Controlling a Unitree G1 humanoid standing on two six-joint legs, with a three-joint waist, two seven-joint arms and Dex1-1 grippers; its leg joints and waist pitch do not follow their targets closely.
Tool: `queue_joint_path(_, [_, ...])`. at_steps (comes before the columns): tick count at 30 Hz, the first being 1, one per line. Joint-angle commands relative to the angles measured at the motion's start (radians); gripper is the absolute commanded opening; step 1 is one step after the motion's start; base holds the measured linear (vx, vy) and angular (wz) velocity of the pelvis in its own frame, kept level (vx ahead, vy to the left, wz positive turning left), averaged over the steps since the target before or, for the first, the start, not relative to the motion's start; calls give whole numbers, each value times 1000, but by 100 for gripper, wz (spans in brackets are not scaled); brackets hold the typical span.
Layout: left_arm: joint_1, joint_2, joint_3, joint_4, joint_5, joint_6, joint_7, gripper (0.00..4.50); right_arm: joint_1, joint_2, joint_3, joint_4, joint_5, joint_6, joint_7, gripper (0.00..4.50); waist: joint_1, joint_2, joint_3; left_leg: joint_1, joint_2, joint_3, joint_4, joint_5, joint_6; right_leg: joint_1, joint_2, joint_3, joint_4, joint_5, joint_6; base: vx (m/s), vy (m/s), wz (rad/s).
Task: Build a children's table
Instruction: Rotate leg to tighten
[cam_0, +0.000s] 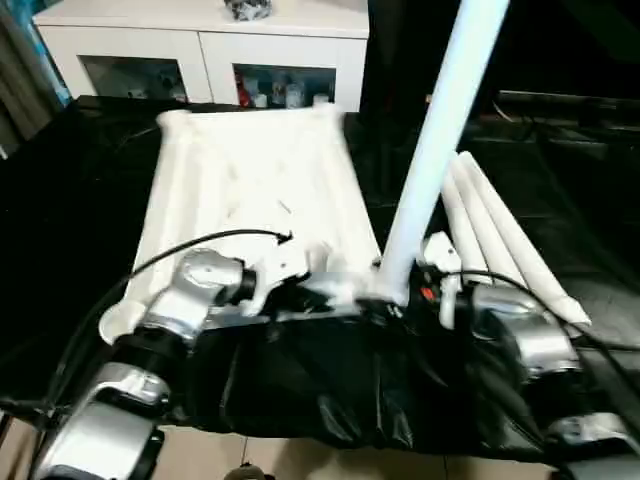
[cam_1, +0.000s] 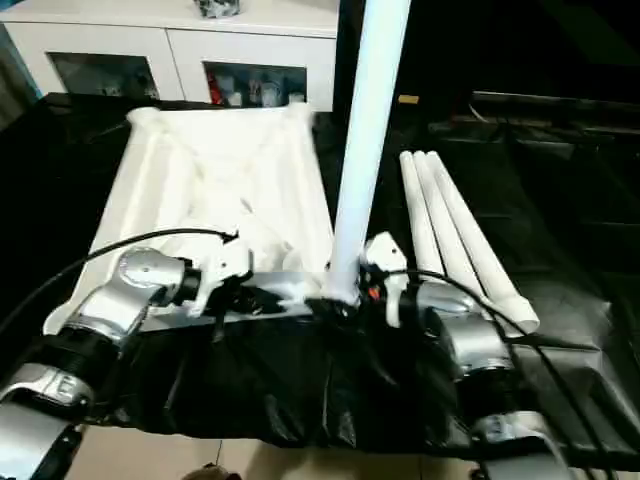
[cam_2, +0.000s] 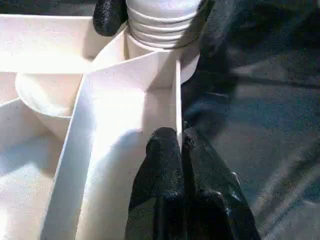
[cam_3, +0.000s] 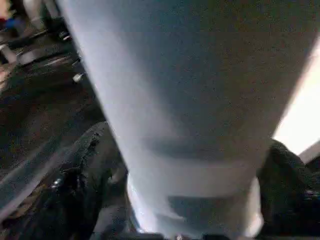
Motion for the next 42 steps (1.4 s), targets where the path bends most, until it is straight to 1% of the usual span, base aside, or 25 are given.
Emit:
queue_joint_path(1, [-25, -13, -30, 4, -8, -21, -23, 0, 21, 5, 65, -20, -9, 24, 54, 348, -1, 0, -65, 10, 56, -17, -63, -109, 81, 50, -96, 54, -61, 4, -257, 0, 0, 0])
queue_joint_path(6, [-32, -2, -36, 18, -8, -34, -56, 0, 29, -4, 78, -46, -5, 48, 82, 305, 4, 2, -66, 11, 56, -17, -62, -97, 79, 50, -96, 54, -58, 22, -258, 0, 0, 0])
queue_joint_path(8, [-33, -1, -35, 24, -9, -40, -64, 0, 34, -5, 81, -61, 3, 65, 93, 290, 3, 0, -67, 10, 56, -17, -62, -93, 80, 50, -96, 54, -57, 33, -260, 0, 0, 0])
queue_joint_path(11, [-33, -2, -32, 28, -10, -42, -69, 0, 42, -5, 84, -73, 7, 74, 95, 281, 5, 0, -66, 11, 56, -17, -62, -100, 78, 50, -97, 54, -59, 17, -257, 0, 0, 0])
queue_joint_path(12, [-31, -7, -23, 29, -10, -30, -46, 0, 54, 17, 65, -78, 20, 78, 56, 279, 5, -1, -66, 11, 56, -16, -62, -99, 77, 50, -97, 54, -58, 16, -257, 0, 0, 0])
queue_joint_path(13, [-31, -7, -23, 29, -10, -30, -46, 0, 54, 17, 65, -78, 20, 78, 56, 278, 6, -1, -66, 11, 56, -16, -62, -100, 77, 49, -97, 54, -59, 10, -256, 0, 0, 0])
queue_joint_path(14, [-35, -17, -15, 32, -4, -6, 1, 0, 57, 47, 36, -65, 23, 66, -15, 278, 5, -4, -66, 11, 55, -16, -63, -103, 74, 49, -97, 54, -61, -1, -254, 0, 0, 0])
queue_joint_path(15, [-39, -26, -10, 33, 2, 15, 39, 0, 55, 69, 15, -51, 17, 51, -74, 277, 4, -1, -62, 11, 57, -16, -65, -116, 65, 45, -98, 54, -62, -27, -252, 0, 0, 0])
queue_joint_path(16, [-42, -33, -6, 33, 4, 29, 61, 0, 54, 82, 4, -43, 14, 41, -108, 277, 1, -7, -61, 11, 56, -16, -67, -126, 59, 46, -99, 54, -66, -52, -248, 0, 0, 0])
queue_joint_path(17, [-47, -46, 4, 33, 7, 60, 103, 0, 47, 105, -13, -21, 1, 30, -179, 277, -3, -6, -59, 16, 55, -17, -69, -148, 40, 43, -102, 56, -71, -110, -239, 0, 0, 0])
queue_joint_path(18, [-52, -61, 13, 31, 6, 81, 138, 0, 40, 124, -26, 1, -15, 21, -247, 277, -6, -7, -55, 18, 53, -18, -72, -170, 25, 42, -103, 57, -80, -179, -227, 0, 0, 0])
queue_joint_path(20, [-56, -95, 24, 10, 18, 141, 221, 0, 28, 172, -53, 50, -43, -8, -390, 277, -13, -8, -54, 18, 52, -21, -76, -180, 6, 44, -104, 57, -84, -232, -212, 0, 0, 0])
queue_joint_path(21, [-56, -98, 24, 8, 20, 146, 229, 0, 27, 177, -56, 54, -45, -10, -403, 276, -17, -7, -53, 18, 52, -20, -77, -181, 3, 42, -103, 59, -86, -238, -210, 0, 0, 0])
queue_joint_path(22, [-55, -122, 29, -10, 29, 186, 284, 0, 14, 205, -69, 84, -54, -10, -478, 276, -22, -9, -54, 17, 51, -21, -77, -177, 3, 44, -102, 59, -86, -238, -205, 0, 0, 0])
queue_joint_path(25, [-46, -185, 42, -65, 45, 272, 408, 0, -9, 272, -92, 135, -77, -7, -636, 275, -26, -8, -57, 15, 49, -19, -73, -143, 15, 43, -100, 60, -81, -180, -214, 0, 0, 0])
queue_joint_path(27, [-35, -203, 36, -91, 52, 296, 435, 0, -19, 296, -102, 153, -87, -21, -693, 275, -26, -8, -57, 14, 49, -19, -72, -130, 22, 44, -100, 60, -81, -164, -214, 0, 0, 0])
queue_joint_path(29, [-20, -212, 18, -119, 58, 305, 432, 0, -25, 310, -108, 164, -86, -34, -709, 275, -24, -9, -60, 11, 49, -19, -71, -106, 33, 47, -99, 59, -75, -118, -216, 0, 0, 0])
queue_joint_path(30, [-9, -214, 9, -135, 58, 312, 426, 0, -30, 318, -114, 177, -84, -46, -716, 310, -26, -5, -62, 8, 48, -19, -69, -93, 44, 48, -96, 58, -71, -70, -222, 0, 0, 0])
queue_joint_path(31, [-3, -214, 4, -144, 59, 318, 426, 0, -35, 321, -118, 186, -81, -54, -720, 345, -27, -6, -62, 8, 48, -19, -69, -92, 47, 48, -96, 58, -70, -57, -226, 0, 0, 0])
queue_joint_path(34, [8, -207, -9, -157, 60, 319, 416, 0, -43, 320, -125, 194, -64, -63, -699, 348, -31, -5, -64, 9, 47, -18, -66, -78, 64, 50, -94, 58, -65, 0, -241, 0, 0, 0])
queue_joint_path(36, [16, -198, -12, -167, 62, 324, 413, 0, -46, 313, -123, 193, -68, -66, -685, 386, -32, -3, -62, 9, 48, -17, -67, -94, 66, 50, -95, 58, -69, -14, -243, 0, 0, 0])
queue_joint_path(38, [21, -189, -13, -172, 64, 326, 410, 0, -44, 300, -122, 183, -67, -67, -666, 393, -32, -3, -62, 11, 49, -18, -68, -108, 62, 50, -96, 58, -70, -34, -241, 0, 0, 0])
queue_joint_path(39, [28, -178, -16, -179, 65, 329, 406, 0, -36, 281, -120, 163, -57, -68, -633, 401, -33, -7, -62, 10, 49, -17, -68, -111, 62, 52, -96, 58, -70, -36, -241, 0, 0, 0])
queue_joint_path(41, [33, -171, -17, -184, 65, 331, 404, 0, -28, 266, -118, 144, -53, -67, -610, 412, -33, -6, -62, 8, 49, -18, -67, -103, 66, 53, -95, 58, -68, -27, -241, 0, 0, 0])
queue_joint_path(42, [36, -164, -18, -185, 66, 330, 402, 0, -10, 241, -111, 104, -50, -56, -579, 430, -33, -11, -63, 9, 49, -17, -66, -90, 74, 53, -94, 58, -67, -11, -242, 0, 0, 0])
